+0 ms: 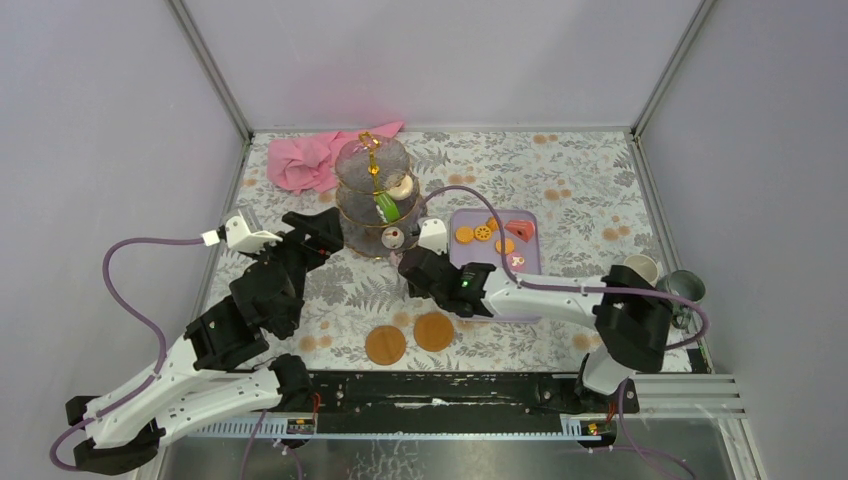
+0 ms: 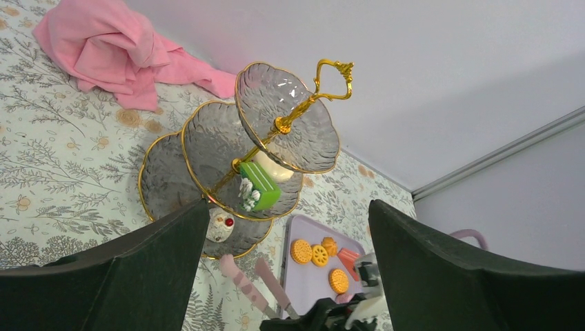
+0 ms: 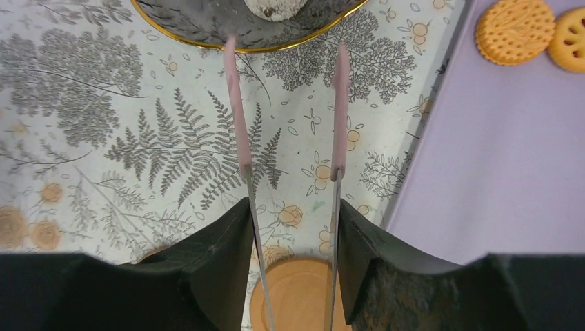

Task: Serve the afternoon tea
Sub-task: Pick up the clamp from the center of the board, then pick up the desert from the tray.

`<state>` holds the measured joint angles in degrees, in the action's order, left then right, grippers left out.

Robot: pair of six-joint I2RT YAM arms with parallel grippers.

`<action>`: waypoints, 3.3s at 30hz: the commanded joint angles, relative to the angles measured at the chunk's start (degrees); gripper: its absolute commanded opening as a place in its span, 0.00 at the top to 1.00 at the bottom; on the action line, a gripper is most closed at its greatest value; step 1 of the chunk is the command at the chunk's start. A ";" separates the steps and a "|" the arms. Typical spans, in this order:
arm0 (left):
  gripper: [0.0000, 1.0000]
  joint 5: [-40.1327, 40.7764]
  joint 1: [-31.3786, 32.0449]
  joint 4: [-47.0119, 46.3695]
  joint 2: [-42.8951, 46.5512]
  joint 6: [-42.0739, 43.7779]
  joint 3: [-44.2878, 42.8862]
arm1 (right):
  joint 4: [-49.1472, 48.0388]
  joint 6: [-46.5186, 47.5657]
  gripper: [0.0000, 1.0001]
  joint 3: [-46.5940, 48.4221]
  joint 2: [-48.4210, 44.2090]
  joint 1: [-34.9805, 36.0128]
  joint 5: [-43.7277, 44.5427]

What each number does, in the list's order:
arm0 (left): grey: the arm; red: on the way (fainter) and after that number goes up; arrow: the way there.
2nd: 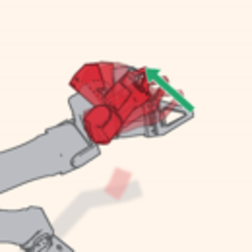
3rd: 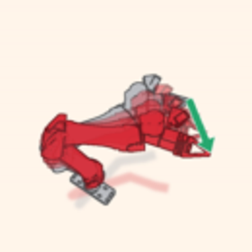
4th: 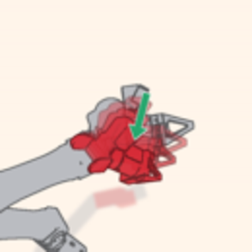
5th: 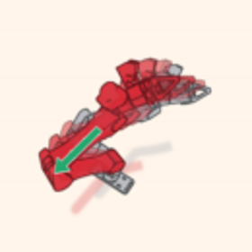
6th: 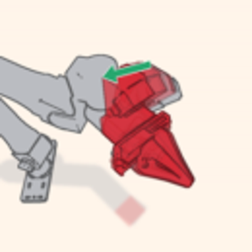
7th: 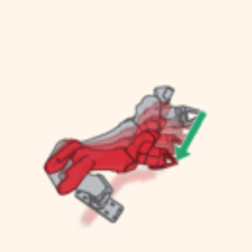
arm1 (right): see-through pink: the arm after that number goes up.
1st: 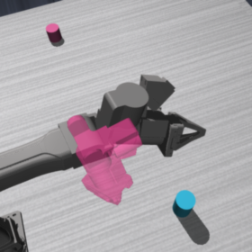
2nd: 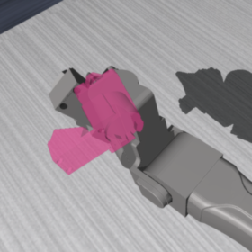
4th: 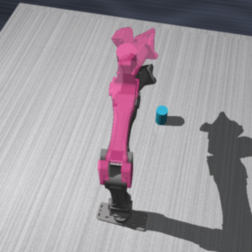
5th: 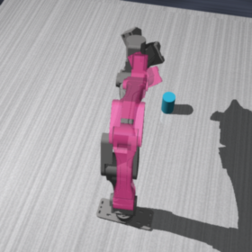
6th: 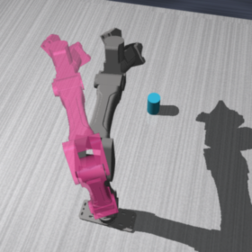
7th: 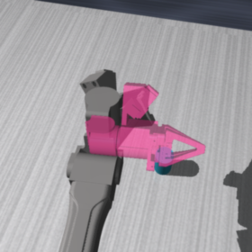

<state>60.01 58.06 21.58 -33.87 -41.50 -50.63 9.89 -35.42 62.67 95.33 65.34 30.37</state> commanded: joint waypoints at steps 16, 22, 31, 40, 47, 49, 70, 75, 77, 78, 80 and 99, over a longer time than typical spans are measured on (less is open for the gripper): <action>0.08 1.17 -0.16 0.04 0.25 0.33 1.20 | 6.80 -0.65 0.54 -7.36 -11.79 3.34 4.10; 0.08 0.90 -0.18 -0.05 -1.14 -0.25 1.59 | 9.49 -1.53 0.55 -10.76 -18.76 5.76 8.82; 0.08 0.46 -0.18 -0.07 -2.45 -0.84 1.63 | 16.61 -6.03 0.55 -14.91 -29.23 7.49 14.44; 0.08 -0.48 -0.19 -0.05 -3.80 -1.17 1.41 | 34.76 -19.97 0.55 -14.01 -30.93 7.88 21.45; 0.08 -0.60 -0.12 -0.05 -3.18 -1.31 1.89 | 43.40 -29.91 0.54 -14.70 -30.33 7.88 23.50; 0.08 -0.59 -0.15 -0.05 -2.97 -1.31 2.09 | 43.97 -31.25 0.54 -15.29 -30.45 7.87 24.30; 0.08 -0.99 -0.09 -0.57 -5.07 -1.66 1.33 | 28.70 -21.08 0.53 -20.43 -28.77 -1.65 20.59; 0.08 -0.71 -0.14 -1.00 -5.30 -1.24 1.24 | 25.05 -17.71 0.52 -20.53 -26.59 -3.40 18.96; 0.08 -0.61 -0.17 -1.27 -5.40 -1.07 1.24 | 24.51 -17.28 0.52 -20.57 -25.82 -4.02 18.81; 0.08 -0.63 -0.17 -1.32 -5.45 -1.05 1.24 | 24.22 -17.09 0.52 -20.62 -25.61 -4.38 18.73; 0.08 -0.57 -0.13 -1.37 -5.58 -0.97 1.31 | 23.45 -16.53 0.52 -20.98 -25.48 -5.12 18.51; 0.08 0.16 -0.17 -2.42 -5.97 -0.38 2.18 | 15.59 -10.43 0.51 -21.66 -19.93 -11.02 14.89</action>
<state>58.30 58.06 21.45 -39.97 -42.50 -48.73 28.23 -47.51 40.95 74.48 55.42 45.34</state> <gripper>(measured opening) 0.922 0.496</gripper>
